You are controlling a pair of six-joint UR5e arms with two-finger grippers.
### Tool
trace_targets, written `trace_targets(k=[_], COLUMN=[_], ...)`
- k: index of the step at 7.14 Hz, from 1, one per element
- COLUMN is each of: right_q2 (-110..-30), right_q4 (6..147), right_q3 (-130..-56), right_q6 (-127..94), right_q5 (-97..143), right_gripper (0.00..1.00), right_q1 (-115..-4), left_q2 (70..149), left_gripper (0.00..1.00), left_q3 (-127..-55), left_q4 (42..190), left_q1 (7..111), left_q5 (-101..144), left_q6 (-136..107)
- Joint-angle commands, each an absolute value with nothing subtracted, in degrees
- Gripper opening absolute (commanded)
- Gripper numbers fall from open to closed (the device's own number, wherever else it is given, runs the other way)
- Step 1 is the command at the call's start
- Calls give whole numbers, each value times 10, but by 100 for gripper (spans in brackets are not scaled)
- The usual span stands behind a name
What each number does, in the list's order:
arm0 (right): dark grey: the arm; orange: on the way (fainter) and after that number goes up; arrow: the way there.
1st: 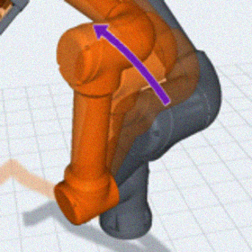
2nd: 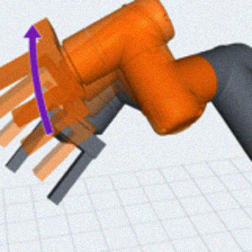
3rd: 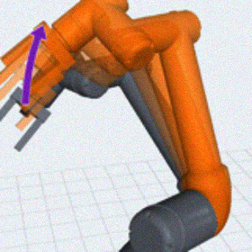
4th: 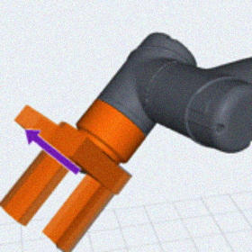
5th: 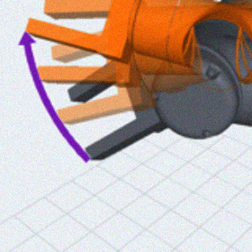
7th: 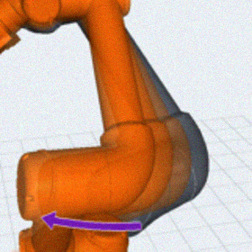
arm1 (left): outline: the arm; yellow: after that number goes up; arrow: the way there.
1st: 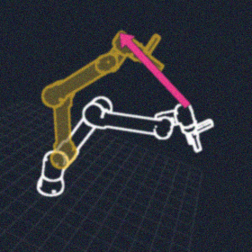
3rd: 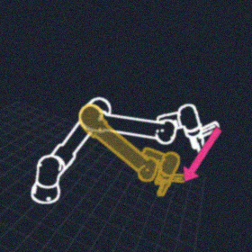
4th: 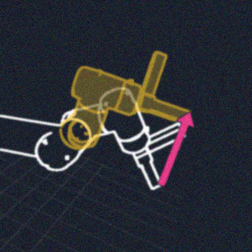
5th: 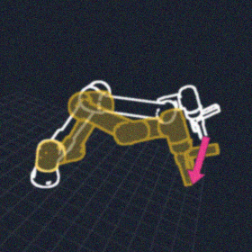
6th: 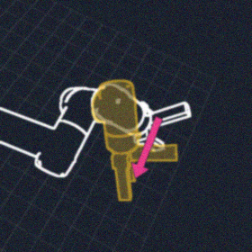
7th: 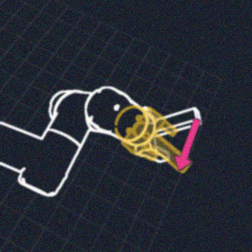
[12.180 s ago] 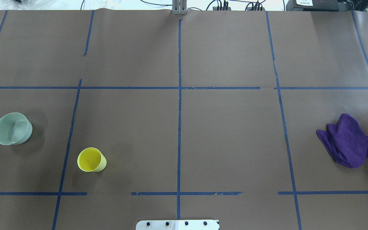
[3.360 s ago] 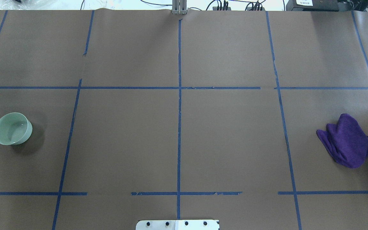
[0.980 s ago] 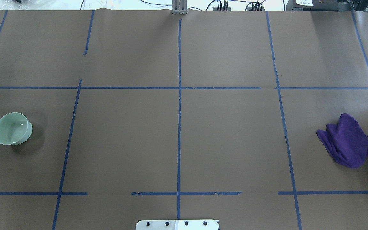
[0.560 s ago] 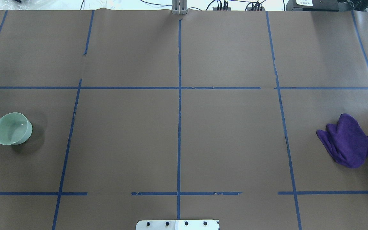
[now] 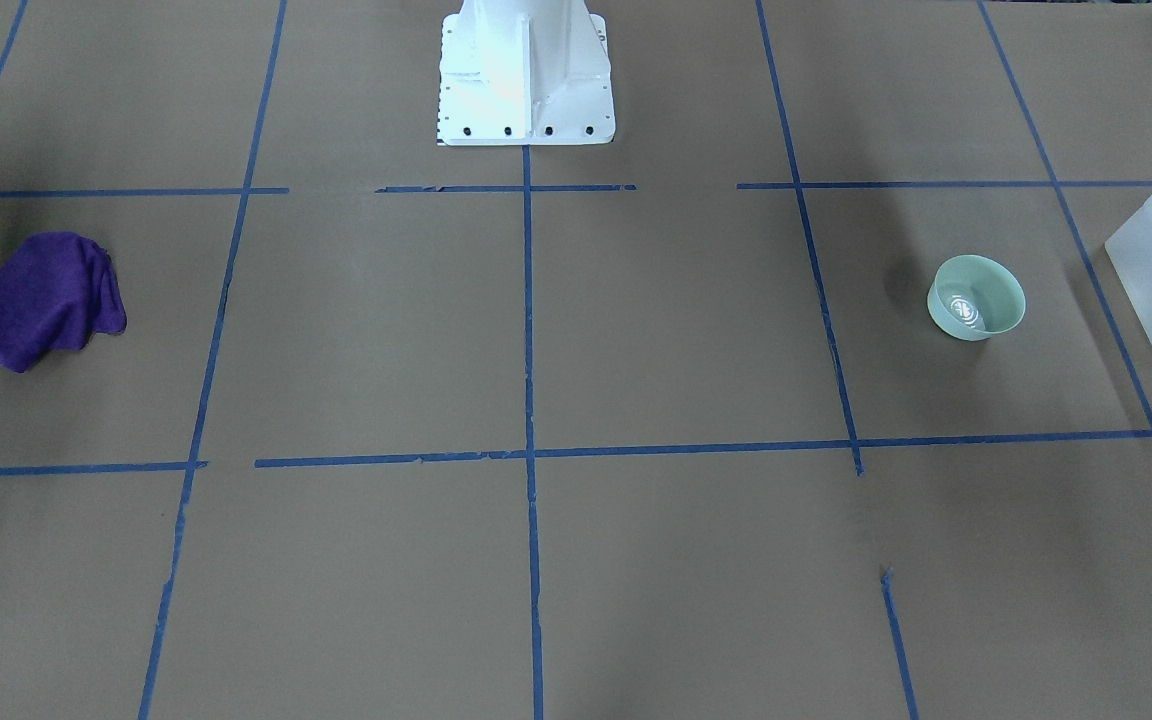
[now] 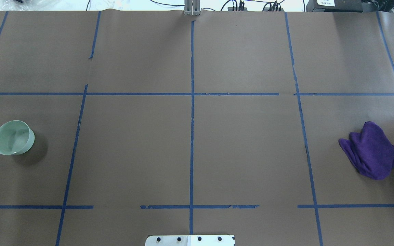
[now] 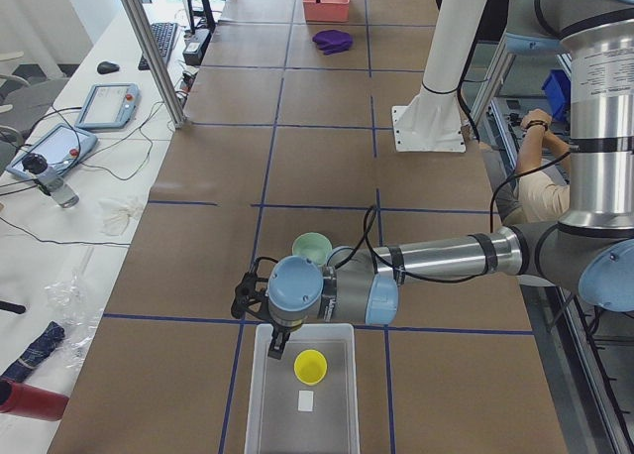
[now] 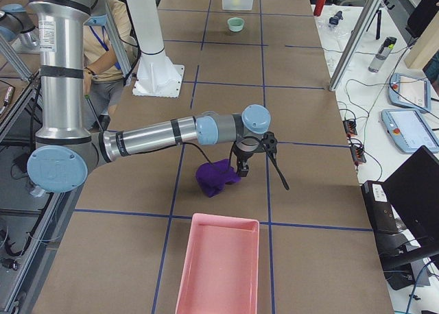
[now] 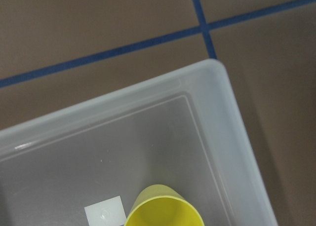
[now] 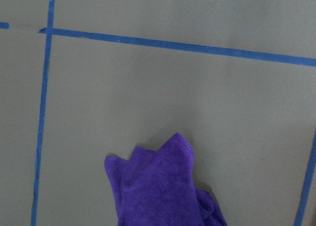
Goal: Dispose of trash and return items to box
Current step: 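Lower the yellow cup into the clear bin and open the left gripper, then grasp the purple cloth with the right gripper and lift it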
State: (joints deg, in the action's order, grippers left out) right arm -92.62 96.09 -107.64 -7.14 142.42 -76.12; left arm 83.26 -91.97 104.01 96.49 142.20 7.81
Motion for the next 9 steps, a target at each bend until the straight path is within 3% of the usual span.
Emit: trace_targets(k=[1,3,6,7,8,9], right_q2=[-936,-971,-973,-969,-969,-973], right_q4=[957,789,529,488,465,455], right_q3=[-1105,-1048,-881,-867,-867,-863], right_q6=[-131,-175,-279,-344,-385,-386], right_q5=[1386,1357,1332,1332,1334,1337], right_gripper=[100,100,100,95,36,0], right_q1=[-696,-652,-618,-600,-594,-592], left_q2=[826,829,829,828,827,827], left_gripper=[100,100,100,100,100,100], left_q3=[-965,-973,-974,-979,-981,-981], left_q4=[1034,1039,1040,1039,1039,1039], left_q1=[962,953,951,951,950,950], left_q5=[1426,1427,1427,1427,1428,1427], left_q6=[9,-13,-18,-18,-18,-18])
